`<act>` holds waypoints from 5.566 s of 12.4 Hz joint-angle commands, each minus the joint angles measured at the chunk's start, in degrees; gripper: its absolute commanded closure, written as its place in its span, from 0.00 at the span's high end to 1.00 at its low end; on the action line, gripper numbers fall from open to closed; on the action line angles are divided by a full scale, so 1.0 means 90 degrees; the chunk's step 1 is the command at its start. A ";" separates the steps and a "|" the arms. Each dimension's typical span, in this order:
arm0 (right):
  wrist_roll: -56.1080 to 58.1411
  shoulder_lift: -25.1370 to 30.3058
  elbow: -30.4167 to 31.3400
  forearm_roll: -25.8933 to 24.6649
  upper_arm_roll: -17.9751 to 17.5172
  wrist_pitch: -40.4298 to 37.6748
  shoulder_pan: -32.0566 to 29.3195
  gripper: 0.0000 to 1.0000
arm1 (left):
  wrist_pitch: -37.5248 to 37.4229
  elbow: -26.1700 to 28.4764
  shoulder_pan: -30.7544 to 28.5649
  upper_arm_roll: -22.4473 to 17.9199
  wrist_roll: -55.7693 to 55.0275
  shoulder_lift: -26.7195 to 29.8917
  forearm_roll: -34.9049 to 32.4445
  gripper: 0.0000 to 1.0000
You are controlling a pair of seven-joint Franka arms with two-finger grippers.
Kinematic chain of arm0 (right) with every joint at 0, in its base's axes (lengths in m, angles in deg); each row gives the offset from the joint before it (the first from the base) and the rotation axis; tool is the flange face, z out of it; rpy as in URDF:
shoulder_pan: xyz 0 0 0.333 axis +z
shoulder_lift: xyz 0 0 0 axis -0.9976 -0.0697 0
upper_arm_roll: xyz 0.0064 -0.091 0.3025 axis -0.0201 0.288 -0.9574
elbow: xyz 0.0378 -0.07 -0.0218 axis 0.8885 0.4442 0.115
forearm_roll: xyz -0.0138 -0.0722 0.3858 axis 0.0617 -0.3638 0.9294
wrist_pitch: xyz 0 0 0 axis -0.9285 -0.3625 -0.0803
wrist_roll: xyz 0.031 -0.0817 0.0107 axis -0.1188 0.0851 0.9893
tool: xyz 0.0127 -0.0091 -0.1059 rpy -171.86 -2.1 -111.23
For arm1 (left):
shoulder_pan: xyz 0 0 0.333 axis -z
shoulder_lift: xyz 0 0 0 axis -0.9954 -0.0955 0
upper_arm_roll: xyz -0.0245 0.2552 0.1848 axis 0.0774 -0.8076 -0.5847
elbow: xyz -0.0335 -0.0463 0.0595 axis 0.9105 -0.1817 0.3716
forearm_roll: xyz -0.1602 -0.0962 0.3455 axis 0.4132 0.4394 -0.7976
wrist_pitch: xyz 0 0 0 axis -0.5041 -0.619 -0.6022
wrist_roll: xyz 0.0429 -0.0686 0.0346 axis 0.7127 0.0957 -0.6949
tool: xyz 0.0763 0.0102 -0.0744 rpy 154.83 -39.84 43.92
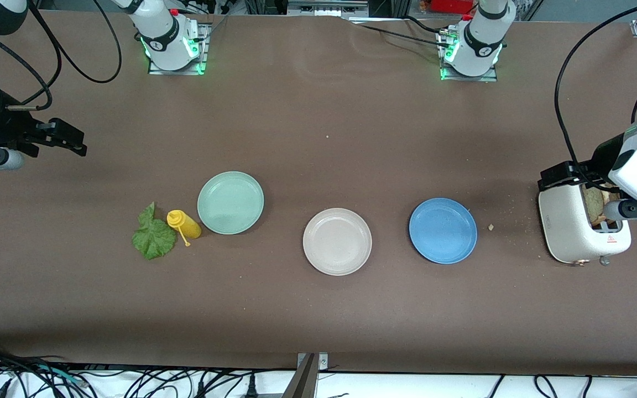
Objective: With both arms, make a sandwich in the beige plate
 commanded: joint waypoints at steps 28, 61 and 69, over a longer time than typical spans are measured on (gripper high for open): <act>-0.0015 0.0064 -0.0003 0.0116 0.0010 -0.0030 0.0000 1.00 | 0.0025 0.0025 -0.0112 -0.0042 0.0078 -0.0279 0.0129 1.00; -0.0054 0.0064 -0.0013 0.0117 0.0010 -0.0030 0.0000 1.00 | -0.0004 -0.0014 -0.0620 -0.0042 0.0127 -0.0269 0.0168 0.99; -0.0113 0.0064 -0.0013 0.0117 0.0000 -0.0049 0.0009 1.00 | 0.0005 0.0015 -0.0981 -0.0072 0.0810 -0.0289 -0.0927 0.99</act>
